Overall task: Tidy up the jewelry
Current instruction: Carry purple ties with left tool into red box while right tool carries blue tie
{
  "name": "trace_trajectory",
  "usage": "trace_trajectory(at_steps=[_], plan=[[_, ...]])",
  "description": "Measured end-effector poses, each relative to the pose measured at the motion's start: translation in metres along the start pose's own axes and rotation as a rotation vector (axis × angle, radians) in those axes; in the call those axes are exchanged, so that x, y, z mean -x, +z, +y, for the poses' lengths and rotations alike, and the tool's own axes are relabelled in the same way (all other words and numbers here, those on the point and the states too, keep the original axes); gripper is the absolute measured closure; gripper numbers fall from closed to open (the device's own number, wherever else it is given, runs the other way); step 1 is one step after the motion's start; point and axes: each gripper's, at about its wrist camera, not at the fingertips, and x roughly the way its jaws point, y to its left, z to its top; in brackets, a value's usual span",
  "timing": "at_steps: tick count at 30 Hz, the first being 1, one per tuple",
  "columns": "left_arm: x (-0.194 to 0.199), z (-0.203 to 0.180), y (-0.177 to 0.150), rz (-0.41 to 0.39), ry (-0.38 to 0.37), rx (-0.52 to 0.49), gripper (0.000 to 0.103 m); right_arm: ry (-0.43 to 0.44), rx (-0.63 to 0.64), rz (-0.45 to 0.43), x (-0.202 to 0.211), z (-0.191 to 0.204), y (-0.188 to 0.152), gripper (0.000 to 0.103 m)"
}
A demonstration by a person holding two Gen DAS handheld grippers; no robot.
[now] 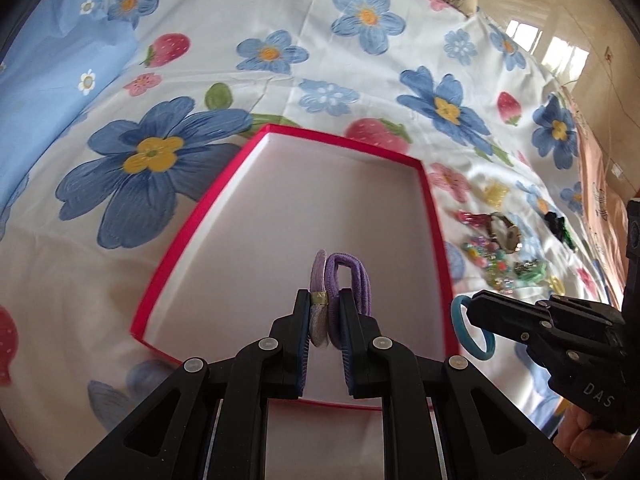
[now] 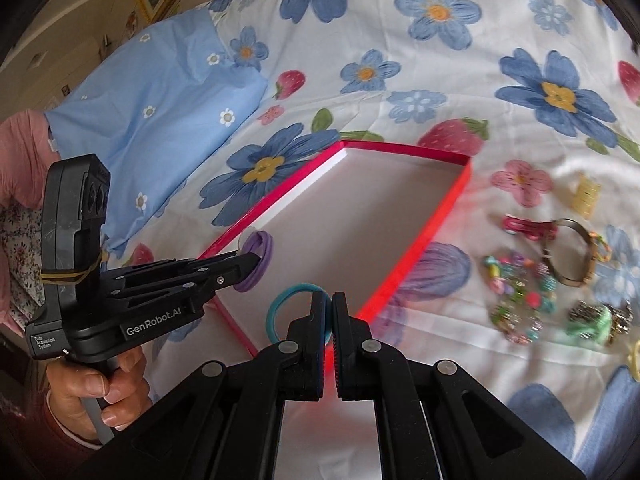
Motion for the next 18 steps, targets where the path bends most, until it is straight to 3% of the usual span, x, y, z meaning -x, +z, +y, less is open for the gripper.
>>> trace_trajectory(at_steps=[8,18], plan=[[-0.030,0.022,0.013,0.060,0.065,0.011,0.090,0.020,0.031,0.109,-0.050,0.010,0.004,0.100],[-0.059,0.028,0.018,0.126,0.081,-0.003,0.088,-0.014,0.122,0.237,-0.081,0.025,0.008,0.099]])
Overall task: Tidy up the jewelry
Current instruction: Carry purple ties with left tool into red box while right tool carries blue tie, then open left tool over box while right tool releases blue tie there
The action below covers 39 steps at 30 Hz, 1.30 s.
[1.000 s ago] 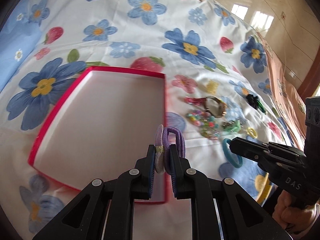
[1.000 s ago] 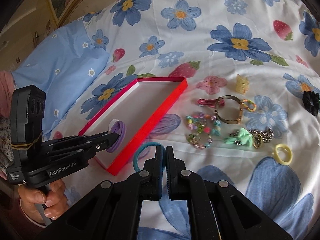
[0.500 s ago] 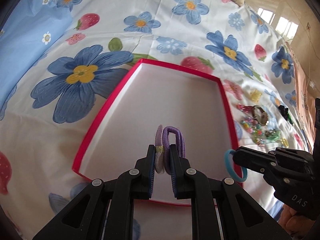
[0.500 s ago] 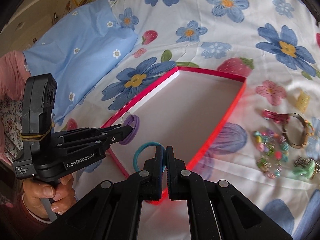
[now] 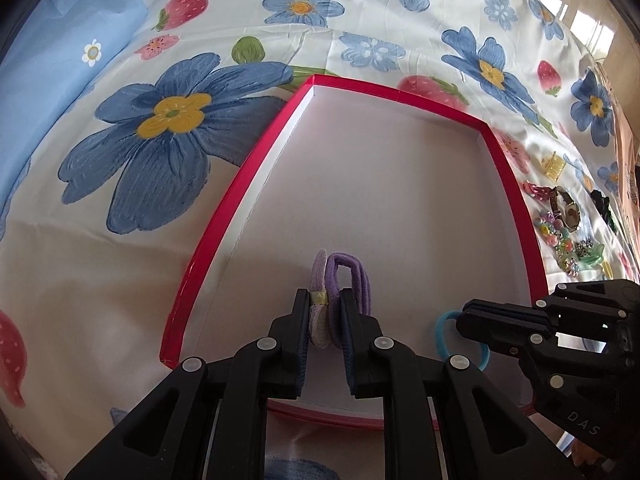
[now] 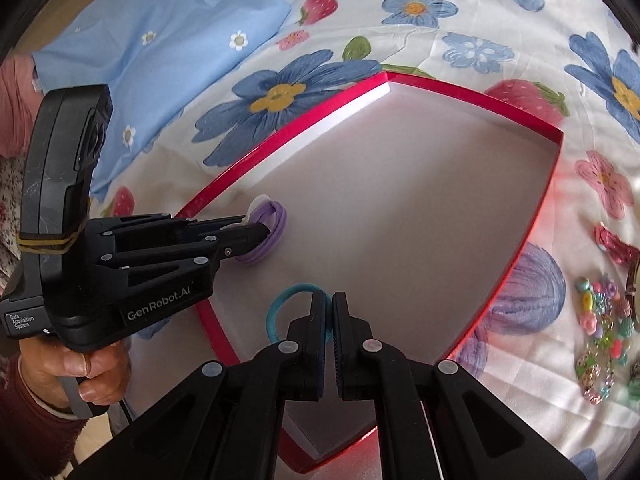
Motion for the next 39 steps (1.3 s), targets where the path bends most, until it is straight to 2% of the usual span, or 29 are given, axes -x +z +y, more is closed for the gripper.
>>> trace_trajectory(at_steps=[4,7,9,10,11,12,19,24,30,39], plan=[[0.001,0.000,-0.001,0.001,0.004,0.001,0.080,-0.022,0.041,0.022,-0.003,0.005,0.002,0.096],[0.002,0.001,-0.002,-0.001,0.004,0.005,0.079,-0.019,0.039,0.025,-0.002,0.003,0.001,0.096],[0.006,0.002,-0.004,-0.007,0.005,0.010,0.073,-0.014,0.027,0.020,0.000,0.001,0.000,0.094],[0.009,0.002,-0.004,-0.013,0.006,0.014,0.063,-0.009,0.018,0.014,0.002,-0.001,-0.001,0.093],[0.012,0.002,-0.005,-0.020,0.009,0.016,0.058,-0.001,0.007,0.006,0.004,-0.003,-0.002,0.089],[0.016,0.002,-0.006,-0.031,0.012,0.016,0.058,0.003,0.001,-0.001,0.005,-0.003,-0.002,0.086],[0.043,-0.003,-0.011,-0.091,0.012,0.032,0.054,0.007,-0.055,-0.114,0.043,-0.013,-0.013,0.083],[0.058,-0.016,-0.015,-0.121,-0.023,0.041,0.054,-0.014,-0.133,-0.205,0.077,-0.033,-0.024,0.065],[0.065,-0.033,-0.014,-0.119,-0.074,0.029,0.052,-0.061,-0.212,-0.256,0.109,-0.064,-0.038,0.059],[0.061,-0.070,-0.007,-0.097,-0.124,-0.036,0.052,-0.128,-0.295,-0.281,0.138,-0.105,-0.072,0.059]])
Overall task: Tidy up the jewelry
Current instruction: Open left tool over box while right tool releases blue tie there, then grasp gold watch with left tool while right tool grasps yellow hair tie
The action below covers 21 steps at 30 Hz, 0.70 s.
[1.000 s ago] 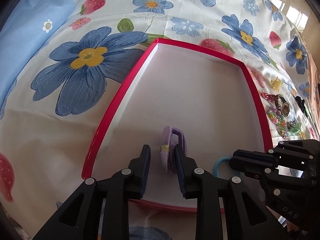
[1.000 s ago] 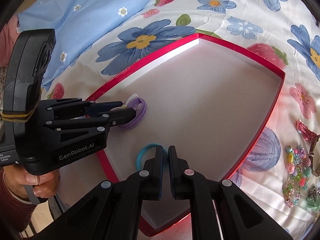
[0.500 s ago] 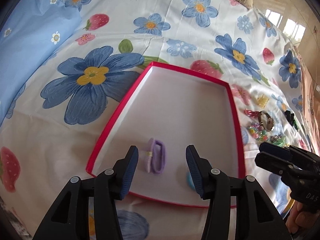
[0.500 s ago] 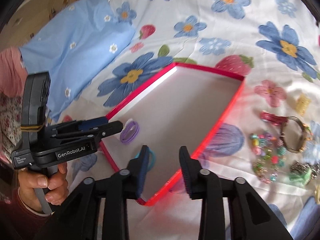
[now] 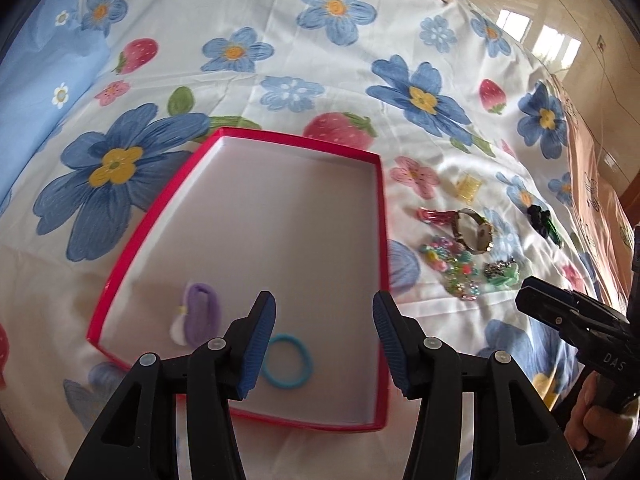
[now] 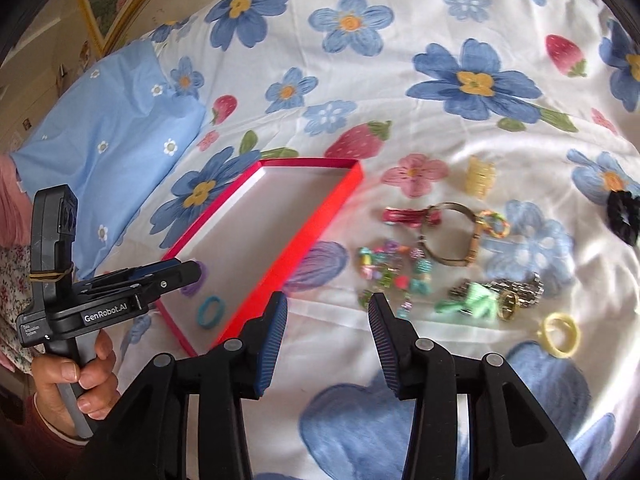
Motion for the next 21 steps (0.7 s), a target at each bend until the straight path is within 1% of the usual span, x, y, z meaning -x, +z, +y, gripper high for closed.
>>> trace_trajectory(at_steps=[8,16,21], plan=[[-0.015,-0.033,0.010,0.022,-0.030,-0.071,0.052,-0.063,-0.073,-0.031,0.020,-0.044,-0.010,0.059],[-0.040,-0.061,0.021,0.051,-0.055,-0.111,0.052,-0.127,-0.136,-0.057,0.036,-0.082,-0.015,0.059],[-0.058,-0.082,0.029,0.069,-0.061,-0.141,0.052,-0.176,-0.159,-0.056,0.042,-0.103,-0.019,0.059]])
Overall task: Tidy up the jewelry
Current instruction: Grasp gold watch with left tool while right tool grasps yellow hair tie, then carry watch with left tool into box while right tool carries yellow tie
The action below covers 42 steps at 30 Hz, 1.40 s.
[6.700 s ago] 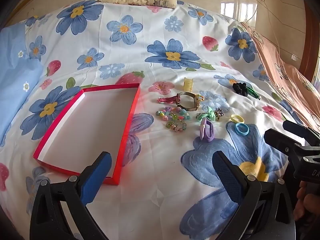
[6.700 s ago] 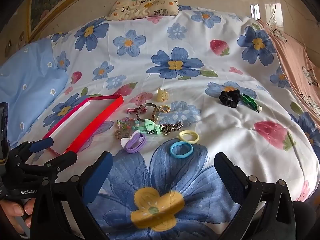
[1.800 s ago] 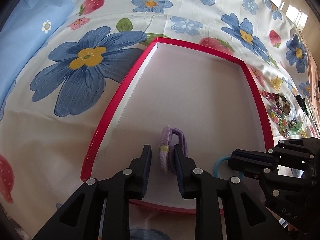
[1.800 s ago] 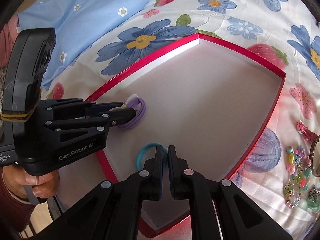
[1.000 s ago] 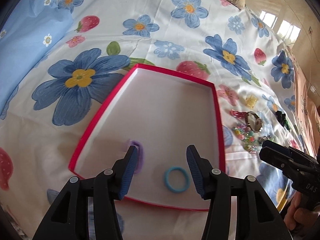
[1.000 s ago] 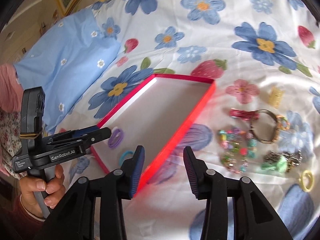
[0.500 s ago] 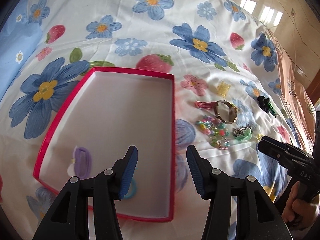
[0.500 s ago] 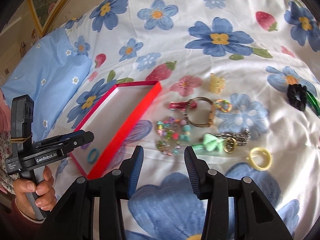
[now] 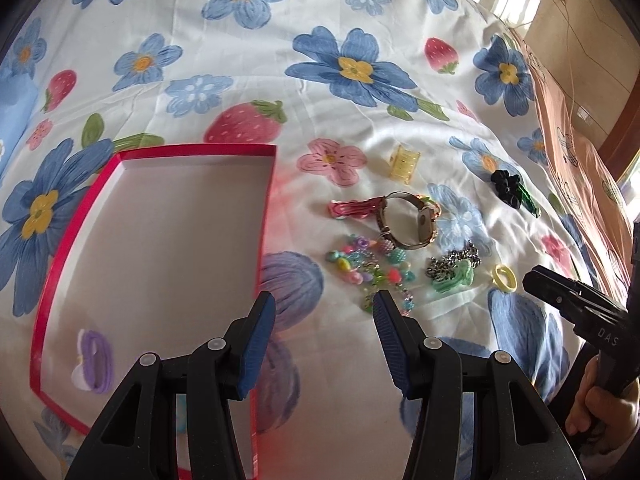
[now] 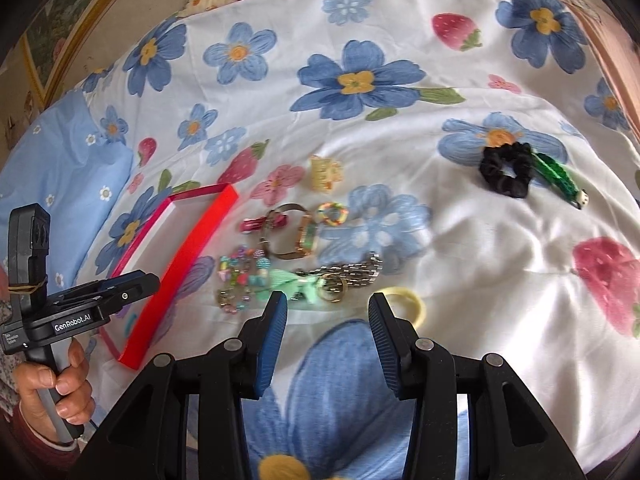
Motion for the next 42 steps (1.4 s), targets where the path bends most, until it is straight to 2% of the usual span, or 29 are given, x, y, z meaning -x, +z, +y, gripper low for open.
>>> trace_trajectory(at_steps=[7,13,17,20,21,22,24,25,28,32,37,42], plan=[[-0.035,-0.025,0.024,0.025,0.001,-0.035,0.052,-0.060,-0.029,0.024,-0.005,-0.031,-0.001,0.059],[-0.074,-0.038,0.045,0.057,-0.008,-0.029,0.053,-0.046,-0.052,0.039,-0.009,-0.045,0.002,0.060],[-0.100,-0.044,0.056,0.080,0.000,-0.022,0.053,-0.046,-0.023,0.073,-0.019,-0.045,0.007,0.060],[-0.116,-0.047,0.061,0.099,0.008,-0.020,0.054,-0.038,0.009,0.112,-0.029,-0.042,0.004,0.070],[-0.122,-0.048,0.062,0.107,0.014,-0.021,0.056,-0.038,0.019,0.124,-0.032,-0.041,0.003,0.076],[-0.129,-0.050,0.063,0.114,0.015,-0.023,0.065,-0.040,0.029,0.134,-0.035,-0.040,0.002,0.080],[-0.138,-0.052,0.066,0.122,0.022,-0.029,0.081,-0.043,0.050,0.142,-0.037,-0.038,0.000,0.095],[-0.141,-0.054,0.067,0.125,0.012,-0.034,0.091,-0.039,0.054,0.141,-0.037,-0.038,-0.001,0.098],[-0.140,-0.057,0.067,0.116,-0.008,-0.036,0.097,-0.014,0.047,0.138,-0.034,-0.039,0.002,0.100],[-0.126,-0.058,0.062,0.100,-0.044,-0.026,0.097,0.008,0.051,0.118,-0.025,-0.035,0.008,0.100],[-0.094,-0.051,0.054,0.066,-0.068,-0.021,0.097,0.022,0.057,0.085,-0.014,-0.025,0.018,0.100],[-0.055,-0.028,0.045,0.028,-0.076,0.001,0.097,0.042,0.055,0.068,-0.015,-0.010,0.023,0.100]])
